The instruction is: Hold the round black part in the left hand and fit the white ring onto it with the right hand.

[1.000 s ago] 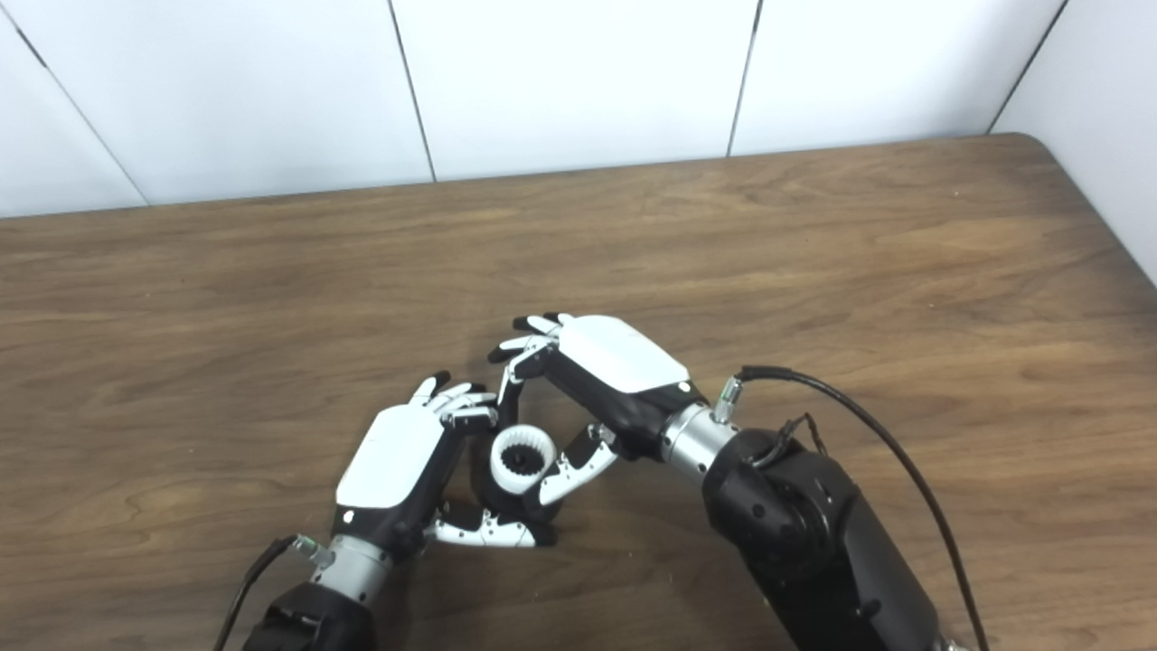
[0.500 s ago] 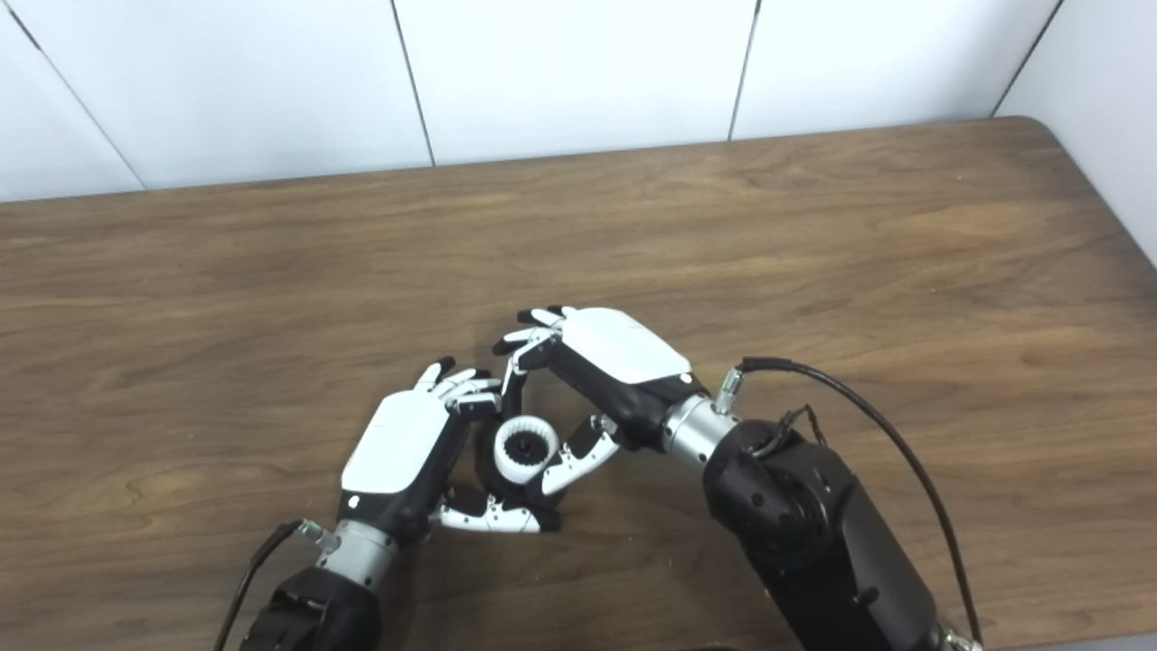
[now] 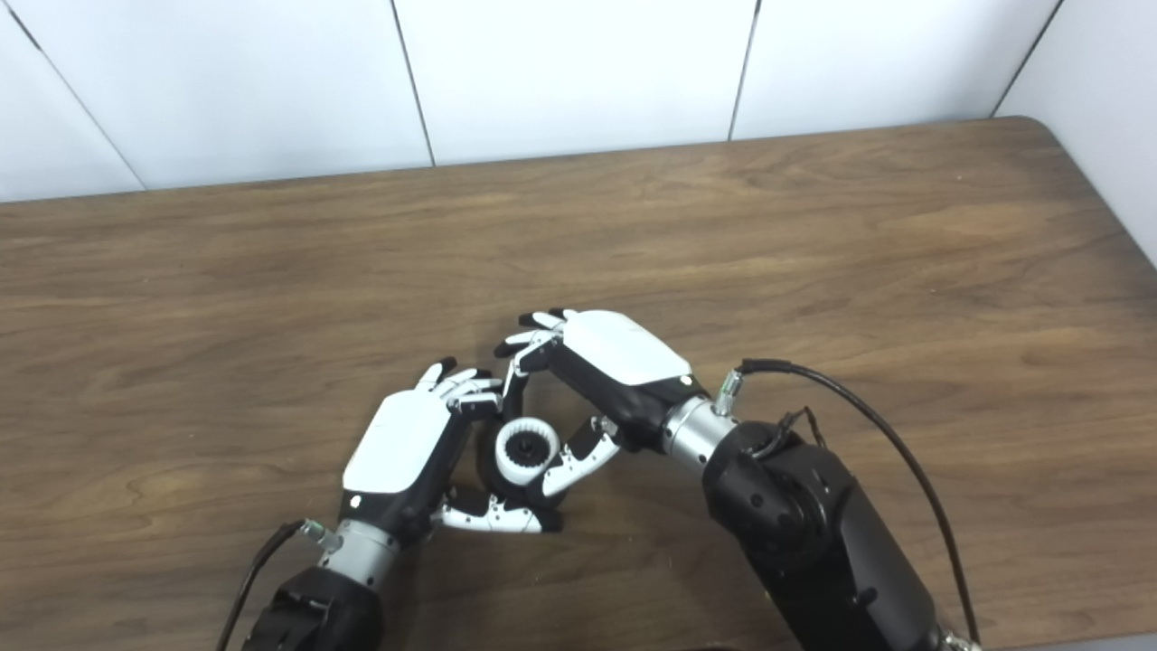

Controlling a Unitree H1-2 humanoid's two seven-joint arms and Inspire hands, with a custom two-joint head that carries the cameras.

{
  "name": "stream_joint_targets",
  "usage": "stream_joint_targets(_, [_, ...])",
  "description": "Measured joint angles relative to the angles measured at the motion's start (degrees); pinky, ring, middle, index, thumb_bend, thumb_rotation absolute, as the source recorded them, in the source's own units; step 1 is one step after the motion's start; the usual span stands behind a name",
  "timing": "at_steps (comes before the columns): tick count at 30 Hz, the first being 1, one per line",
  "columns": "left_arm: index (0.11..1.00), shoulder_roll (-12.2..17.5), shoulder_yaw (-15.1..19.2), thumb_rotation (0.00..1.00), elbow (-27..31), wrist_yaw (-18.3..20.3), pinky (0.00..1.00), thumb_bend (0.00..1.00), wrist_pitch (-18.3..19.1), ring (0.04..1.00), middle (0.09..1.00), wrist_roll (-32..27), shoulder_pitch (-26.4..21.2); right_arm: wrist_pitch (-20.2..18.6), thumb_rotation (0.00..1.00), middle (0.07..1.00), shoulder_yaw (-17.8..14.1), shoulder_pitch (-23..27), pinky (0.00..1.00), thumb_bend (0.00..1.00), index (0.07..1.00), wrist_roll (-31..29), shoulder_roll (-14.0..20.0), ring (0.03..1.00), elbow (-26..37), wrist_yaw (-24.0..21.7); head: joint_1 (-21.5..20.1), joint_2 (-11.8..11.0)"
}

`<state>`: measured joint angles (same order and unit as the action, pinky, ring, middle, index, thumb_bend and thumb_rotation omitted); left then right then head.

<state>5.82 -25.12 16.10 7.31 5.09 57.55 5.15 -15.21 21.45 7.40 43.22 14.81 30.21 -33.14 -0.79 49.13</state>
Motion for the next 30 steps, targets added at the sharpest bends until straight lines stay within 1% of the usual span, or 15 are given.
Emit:
stream_joint_targets(4, [0.485,0.0,0.0,0.05,0.0,0.0,0.98,0.52,0.0,0.87,0.787,0.3,0.0,0.0,0.15,0.881,-0.1,0.0,1.0,0.52,0.491,0.0,0.1,0.979,0.0,0.0,0.0,0.0])
stream_joint_targets(5, [0.485,0.0,0.0,0.05,0.0,0.0,0.98,0.52,0.0,0.87,0.787,0.3,0.0,0.0,0.19,0.886,-0.1,0.0,1.0,0.75,0.539,0.0,0.1,0.983,0.0,0.0,0.0,0.0])
stream_joint_targets(6, [0.485,-0.1,0.0,0.05,0.0,0.0,0.98,0.52,0.0,0.872,0.788,0.3,0.0,0.0,0.22,0.89,-0.2,0.0,1.0,0.9,0.571,0.0,0.1,0.988,0.0,0.0,0.0,0.0])
stream_joint_targets(7, [0.485,-0.1,0.0,0.05,0.0,0.0,0.99,0.52,0.0,0.873,0.789,0.3,0.0,0.0,0.23,0.892,-0.2,0.0,1.0,0.95,0.583,0.0,0.1,0.99,0.0,0.0,0.0,0.0])
stream_joint_targets(8, [0.485,-0.1,0.0,0.05,0.0,0.0,0.99,0.52,0.0,0.873,0.789,0.3,0.0,0.0,0.23,0.894,-0.3,0.0,1.0,0.97,0.588,0.0,0.1,0.991,0.0,0.0,0.0,0.0])
stream_joint_targets(11, [0.485,-0.1,0.0,0.05,0.0,0.0,0.99,0.52,0.0,0.873,0.788,0.3,0.0,0.0,0.23,0.894,-0.5,0.0,1.0,1.0,0.586,0.0,0.1,0.991,0.0,0.0,-0.1,0.0])
stream_joint_targets(19, [0.484,-0.1,0.0,0.05,0.0,0.0,0.99,0.52,0.0,0.876,0.788,0.3,0.0,-0.1,0.2,0.887,-0.8,0.0,1.0,1.0,0.55,-0.1,0.1,0.99,0.0,0.0,-0.3,0.0])
stream_joint_targets(25, [0.484,-0.1,0.0,0.05,0.0,0.0,0.99,0.52,0.0,0.875,0.788,0.2,0.0,-0.2,0.2,0.882,-0.9,0.0,1.0,1.0,0.548,-0.1,0.1,0.987,0.0,0.0,-0.4,-0.1])
stream_joint_targets(30, [0.484,-0.1,0.1,0.05,0.0,0.0,0.99,0.52,0.0,0.874,0.786,0.2,-0.1,-0.2,0.2,0.881,-1.7,0.1,1.0,1.0,0.553,-0.9,0.2,0.988,0.0,-0.1,-0.4,-0.1])
